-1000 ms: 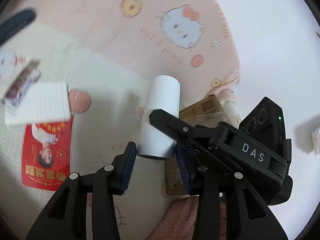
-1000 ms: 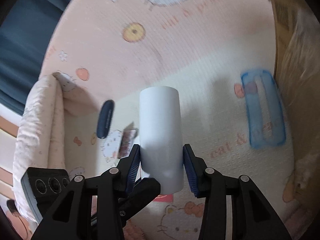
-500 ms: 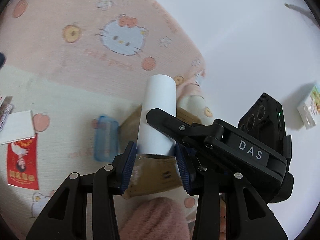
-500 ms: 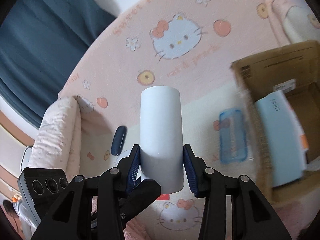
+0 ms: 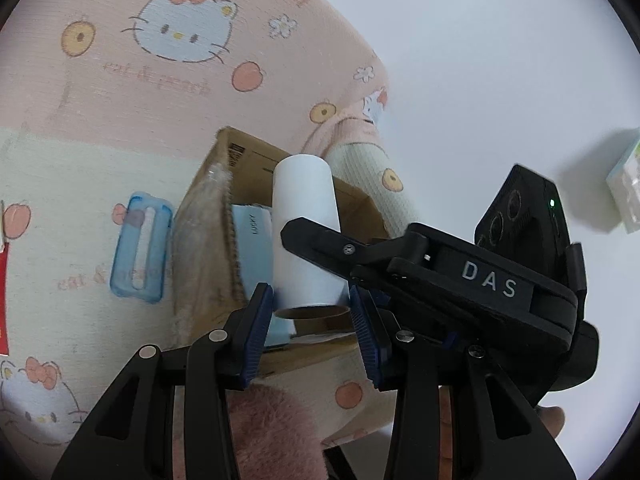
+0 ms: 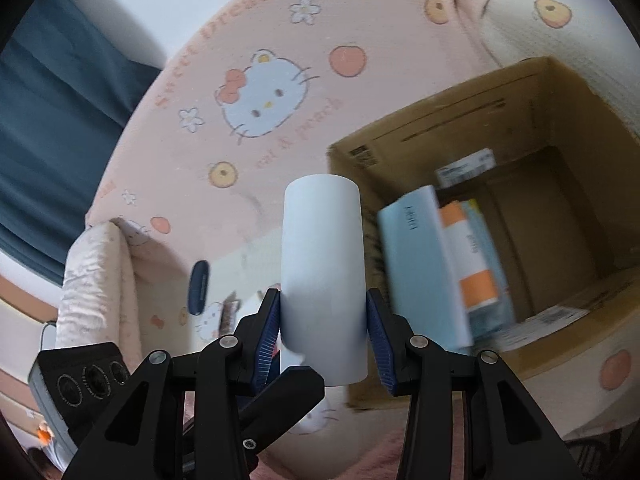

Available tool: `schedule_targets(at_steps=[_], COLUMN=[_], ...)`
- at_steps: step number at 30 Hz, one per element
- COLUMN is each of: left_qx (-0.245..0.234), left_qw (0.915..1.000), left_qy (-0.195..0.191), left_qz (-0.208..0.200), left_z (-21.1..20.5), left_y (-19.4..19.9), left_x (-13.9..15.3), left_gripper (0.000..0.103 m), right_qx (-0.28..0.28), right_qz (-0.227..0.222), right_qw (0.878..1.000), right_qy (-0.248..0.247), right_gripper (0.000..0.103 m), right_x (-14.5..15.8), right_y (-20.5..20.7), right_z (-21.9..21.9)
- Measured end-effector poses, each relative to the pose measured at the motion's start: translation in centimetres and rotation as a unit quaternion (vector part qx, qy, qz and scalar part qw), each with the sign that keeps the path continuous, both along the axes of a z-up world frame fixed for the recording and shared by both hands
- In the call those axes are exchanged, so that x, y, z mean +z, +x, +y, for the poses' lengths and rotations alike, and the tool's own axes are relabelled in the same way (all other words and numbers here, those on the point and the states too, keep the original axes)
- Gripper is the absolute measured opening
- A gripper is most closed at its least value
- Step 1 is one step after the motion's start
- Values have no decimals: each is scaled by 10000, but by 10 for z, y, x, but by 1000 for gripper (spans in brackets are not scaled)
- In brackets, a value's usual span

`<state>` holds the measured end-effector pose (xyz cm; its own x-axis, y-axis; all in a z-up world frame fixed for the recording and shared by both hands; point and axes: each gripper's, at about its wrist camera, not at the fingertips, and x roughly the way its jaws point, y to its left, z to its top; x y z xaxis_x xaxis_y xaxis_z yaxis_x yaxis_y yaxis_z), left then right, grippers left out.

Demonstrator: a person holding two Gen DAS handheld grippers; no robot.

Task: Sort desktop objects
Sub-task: 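Carry the white paper roll over the carton with both grippers, then lower the white paper roll into the carton and open both grippers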

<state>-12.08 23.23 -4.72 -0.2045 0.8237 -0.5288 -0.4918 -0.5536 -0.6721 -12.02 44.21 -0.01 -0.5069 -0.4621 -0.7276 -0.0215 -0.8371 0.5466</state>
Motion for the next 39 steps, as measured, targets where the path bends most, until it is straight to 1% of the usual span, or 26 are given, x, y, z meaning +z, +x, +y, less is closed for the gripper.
schedule_targets(at_steps=[3, 6, 9, 12, 14, 16, 18, 20, 21, 23, 25, 30, 31, 32, 33, 35, 39], left_qx=[-13, 86, 146, 192, 213, 228, 254, 253, 249, 244, 258, 302, 314, 358, 387, 356, 557], left_qw=[9999, 9994, 9985, 9978, 9979, 9975, 9965, 9956, 9951, 9944, 9939, 9931, 9927, 9919, 9914, 9906, 9866], left_qy=[-154, -344, -521, -570, -546, -635, -788, -902, -950, -1014, -1060, -1127, -1156, -1214, -1242, -1302, -1507], left_qz=[21, 16, -99, -264, -275, -227, -113, 10, 67, 140, 188, 127, 112, 117, 152, 199, 295], left_z=[16, 21, 24, 23, 24, 27, 31, 34, 35, 37, 39, 36, 36, 35, 34, 33, 34], left_y=[1, 0, -6, -12, -13, -12, -8, -4, -2, 0, 2, 2, 1, 2, 2, 3, 3], left_x=[-2, -5, -15, -23, -23, -23, -21, -19, -18, -17, -16, -12, -11, -10, -8, -3, 11], left_gripper=[44, 44, 44, 44, 44, 45, 46, 48, 49, 51, 51, 53, 56, 61, 62, 63, 64], right_qx=[19, 164, 331, 444, 490, 534, 552, 570, 566, 527, 404, 196, 178, 148, 108, 62, 31], right_qz=[-99, -237, -365, -447, -488, -559, -648, -742, -746, -708, -704, -641, -620, -588, -558, -490, -338], right_qw=[9999, 9995, 9985, 9978, 9973, 9966, 9960, 9952, 9950, 9950, 9954, 9969, 9973, 9977, 9981, 9987, 9993], right_qy=[-15, -159, -240, -196, -249, -298, -260, -283, -335, -461, -502, -400, -352, -297, -247, -157, -128], right_gripper=[40, 40, 40, 40, 40, 41, 43, 51, 52, 60, 64, 64, 64, 64, 64, 65, 65], right_x=[-5, -15, -29, -40, -46, -51, -55, -59, -59, -57, -54, -41, -37, -32, -28, -19, -1], right_y=[-8, -18, -27, -33, -38, -41, -45, -46, -45, -42, -38, -21, -18, -13, -10, -3, 10], right_z=[13, 19, 17, 12, 14, 17, 18, 20, 22, 26, 32, 43, 45, 48, 50, 53, 62])
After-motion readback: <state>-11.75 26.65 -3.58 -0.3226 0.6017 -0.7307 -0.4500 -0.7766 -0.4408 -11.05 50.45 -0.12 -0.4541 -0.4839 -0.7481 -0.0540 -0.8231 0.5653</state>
